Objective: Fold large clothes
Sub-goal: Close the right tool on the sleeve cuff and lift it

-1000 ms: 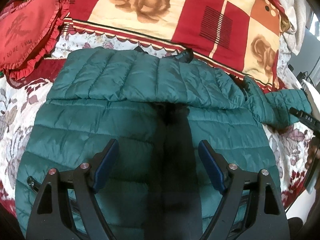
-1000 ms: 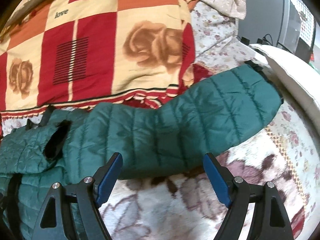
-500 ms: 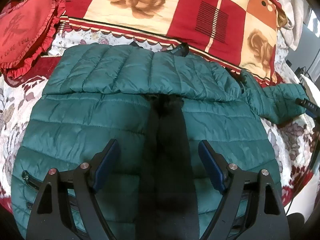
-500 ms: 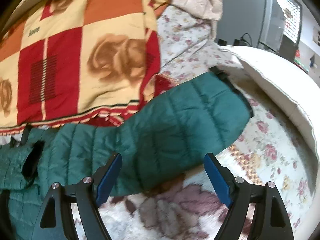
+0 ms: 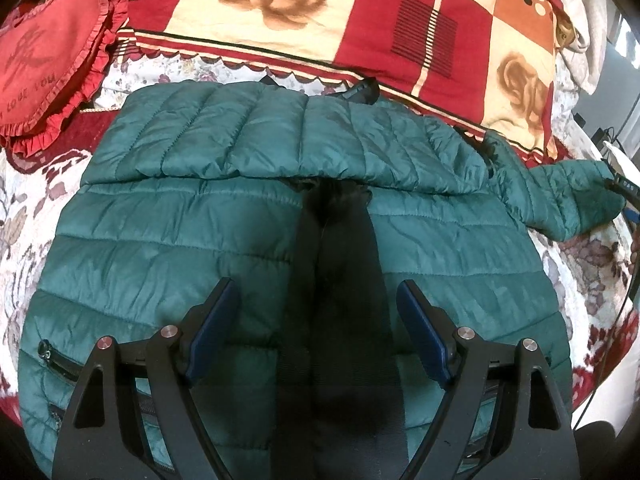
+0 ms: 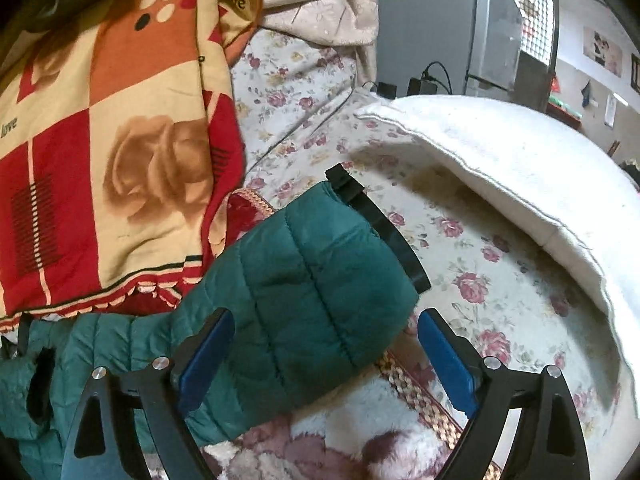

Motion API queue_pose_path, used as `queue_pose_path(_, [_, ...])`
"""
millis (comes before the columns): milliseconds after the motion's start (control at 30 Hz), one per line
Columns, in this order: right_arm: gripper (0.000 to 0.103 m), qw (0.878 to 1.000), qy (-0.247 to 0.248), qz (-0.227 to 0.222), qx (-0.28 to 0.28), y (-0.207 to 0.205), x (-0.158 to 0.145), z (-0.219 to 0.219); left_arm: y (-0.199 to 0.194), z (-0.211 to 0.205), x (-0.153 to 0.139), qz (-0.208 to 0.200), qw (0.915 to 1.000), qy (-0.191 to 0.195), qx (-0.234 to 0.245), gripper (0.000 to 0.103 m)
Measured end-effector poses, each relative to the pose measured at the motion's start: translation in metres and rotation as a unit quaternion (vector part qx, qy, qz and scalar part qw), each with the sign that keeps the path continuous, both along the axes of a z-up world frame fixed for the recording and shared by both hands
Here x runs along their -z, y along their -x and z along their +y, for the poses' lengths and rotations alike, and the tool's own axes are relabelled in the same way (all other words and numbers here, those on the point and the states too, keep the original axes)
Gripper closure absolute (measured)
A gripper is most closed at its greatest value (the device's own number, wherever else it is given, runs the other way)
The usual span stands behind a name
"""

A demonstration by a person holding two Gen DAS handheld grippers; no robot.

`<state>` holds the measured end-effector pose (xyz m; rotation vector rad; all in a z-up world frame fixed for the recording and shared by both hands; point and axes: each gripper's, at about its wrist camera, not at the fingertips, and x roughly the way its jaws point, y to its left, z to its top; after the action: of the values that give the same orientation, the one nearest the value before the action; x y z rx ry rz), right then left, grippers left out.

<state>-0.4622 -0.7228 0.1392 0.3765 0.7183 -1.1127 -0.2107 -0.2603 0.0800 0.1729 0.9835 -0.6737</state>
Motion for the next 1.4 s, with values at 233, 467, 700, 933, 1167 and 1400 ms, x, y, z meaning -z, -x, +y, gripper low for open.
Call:
queue_pose_path(233, [0.012,0.999,-0.023,-0.021,0.008,-0.001,0.009,-0.017,0.0,-0.001,0.004,-0.003,1.0,-0.007,0.004,0.021])
queue_pose_path(467, [0.047,0.999,-0.028,-0.017,-0.004,-0.006,0.013,-0.023,0.001,-0.003,0.007,-0.01,0.9998,-0.015,0.007,0.021])
queue_pose_path(700, [0.084,0.998,-0.039,-0.055,-0.014,0.005,0.009,-0.025,0.001,-0.003,0.007,-0.01,0.9998,-0.014,0.007,0.021])
queue_pose_path(933, [0.09,0.994,-0.045,-0.093,-0.036,0.013,-0.003,-0.018,0.002,-0.002,0.007,-0.012,0.9998,-0.015,0.007,0.021])
queue_pose_path(1167, [0.043,0.985,-0.089,-0.147,-0.021,0.021,-0.001,-0.031,0.002,-0.001,0.007,-0.011,0.9998,-0.012,0.007,0.021])
queue_pose_path(1400, [0.043,0.982,-0.105,-0.159,0.002,0.021,0.012,-0.044,0.003,0.0,0.008,-0.015,0.9997,-0.016,0.008,0.021])
